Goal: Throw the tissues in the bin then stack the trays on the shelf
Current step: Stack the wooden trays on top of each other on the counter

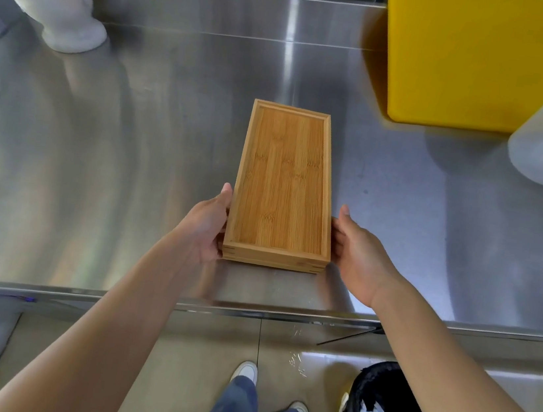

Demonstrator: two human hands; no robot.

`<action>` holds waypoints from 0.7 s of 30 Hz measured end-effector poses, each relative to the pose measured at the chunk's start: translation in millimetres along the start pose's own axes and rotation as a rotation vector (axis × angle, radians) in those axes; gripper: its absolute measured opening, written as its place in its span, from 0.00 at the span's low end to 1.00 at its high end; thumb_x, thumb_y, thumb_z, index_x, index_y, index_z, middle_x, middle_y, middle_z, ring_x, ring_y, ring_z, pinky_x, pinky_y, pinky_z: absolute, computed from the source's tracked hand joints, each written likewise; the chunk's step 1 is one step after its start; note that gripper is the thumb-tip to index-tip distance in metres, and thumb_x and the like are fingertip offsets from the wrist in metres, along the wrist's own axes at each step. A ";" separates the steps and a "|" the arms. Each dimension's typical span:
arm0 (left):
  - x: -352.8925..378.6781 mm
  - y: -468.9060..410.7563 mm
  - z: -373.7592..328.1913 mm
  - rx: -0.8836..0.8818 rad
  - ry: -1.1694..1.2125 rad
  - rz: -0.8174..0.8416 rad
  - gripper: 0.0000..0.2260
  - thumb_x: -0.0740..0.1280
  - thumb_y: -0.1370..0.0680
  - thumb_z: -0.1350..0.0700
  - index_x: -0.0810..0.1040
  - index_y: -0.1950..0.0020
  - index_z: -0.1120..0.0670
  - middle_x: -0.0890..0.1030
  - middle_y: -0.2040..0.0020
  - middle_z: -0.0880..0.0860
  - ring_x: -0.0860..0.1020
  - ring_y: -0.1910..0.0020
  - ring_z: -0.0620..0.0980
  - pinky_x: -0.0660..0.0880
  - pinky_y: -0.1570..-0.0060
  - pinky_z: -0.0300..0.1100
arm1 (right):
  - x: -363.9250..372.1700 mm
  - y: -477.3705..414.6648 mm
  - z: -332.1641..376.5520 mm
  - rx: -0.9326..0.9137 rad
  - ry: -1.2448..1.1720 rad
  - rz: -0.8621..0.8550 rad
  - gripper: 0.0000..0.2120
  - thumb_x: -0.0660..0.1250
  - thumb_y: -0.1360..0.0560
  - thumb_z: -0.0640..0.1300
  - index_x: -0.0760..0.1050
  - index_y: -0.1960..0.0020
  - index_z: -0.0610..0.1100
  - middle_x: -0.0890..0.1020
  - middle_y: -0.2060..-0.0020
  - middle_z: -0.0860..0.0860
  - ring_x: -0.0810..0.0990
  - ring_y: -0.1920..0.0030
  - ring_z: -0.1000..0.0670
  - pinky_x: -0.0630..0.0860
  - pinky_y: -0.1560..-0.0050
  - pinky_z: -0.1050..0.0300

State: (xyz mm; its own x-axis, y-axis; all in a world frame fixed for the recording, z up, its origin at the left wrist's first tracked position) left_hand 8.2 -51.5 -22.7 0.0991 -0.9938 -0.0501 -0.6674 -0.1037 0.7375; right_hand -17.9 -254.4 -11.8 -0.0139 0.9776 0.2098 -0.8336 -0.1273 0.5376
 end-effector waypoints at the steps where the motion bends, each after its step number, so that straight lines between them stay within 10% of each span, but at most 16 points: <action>1: 1.1 0.2 0.3 0.004 -0.022 0.022 0.23 0.54 0.22 0.37 0.78 0.50 0.54 0.82 0.55 0.53 0.80 0.56 0.52 0.78 0.57 0.50 | -0.4 0.0 -1.1 0.000 0.003 -0.008 0.25 0.50 0.21 0.56 0.68 0.32 0.42 0.76 0.37 0.47 0.73 0.35 0.50 0.62 0.28 0.49; 5: -1.6 0.7 2.2 0.000 -0.089 0.007 0.40 0.58 0.33 0.28 0.69 0.31 0.54 0.75 0.32 0.53 0.72 0.34 0.57 0.68 0.35 0.59 | -2.4 -0.2 -3.0 -0.005 0.018 -0.030 0.22 0.49 0.20 0.55 0.72 0.37 0.44 0.79 0.41 0.48 0.76 0.39 0.51 0.65 0.30 0.51; 12: -0.7 0.6 -1.1 0.002 -0.051 0.002 0.31 0.59 0.25 0.35 0.69 0.32 0.55 0.77 0.36 0.54 0.76 0.40 0.57 0.72 0.38 0.59 | -4.0 -4.3 -2.6 0.042 -0.011 -0.100 0.19 0.53 0.21 0.54 0.77 0.44 0.44 0.83 0.57 0.50 0.79 0.54 0.52 0.73 0.48 0.55; 16: -1.2 -1.8 1.4 -0.001 -0.029 0.012 0.33 0.60 0.28 0.34 0.69 0.30 0.54 0.76 0.34 0.54 0.74 0.36 0.58 0.71 0.37 0.60 | 1.5 -7.4 -0.9 0.074 -0.014 -0.133 0.21 0.58 0.24 0.58 0.76 0.40 0.46 0.82 0.50 0.49 0.79 0.48 0.50 0.74 0.42 0.50; 21: 3.1 -1.0 5.6 0.027 0.103 0.046 0.23 0.60 0.25 0.37 0.75 0.37 0.50 0.81 0.42 0.53 0.79 0.44 0.53 0.75 0.47 0.51 | 4.7 -12.8 -5.4 0.061 -0.009 -0.262 0.46 0.63 0.46 0.72 0.69 0.34 0.48 0.75 0.36 0.47 0.72 0.35 0.45 0.64 0.31 0.40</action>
State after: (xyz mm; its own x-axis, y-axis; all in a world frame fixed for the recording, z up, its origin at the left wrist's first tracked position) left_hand 5.1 -54.7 -27.3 0.1430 -0.9883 0.0539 -0.6921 -0.0609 0.7192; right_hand -10.2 -247.3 -22.1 0.2030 0.9771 0.0644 -0.7735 0.1196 0.6225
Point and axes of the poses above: each hand's wrist, its own y-axis away from the middle knuckle, its own x-axis out of the palm, z = x × y, the point moved 5 cm from there along -y, towards the middle knuckle
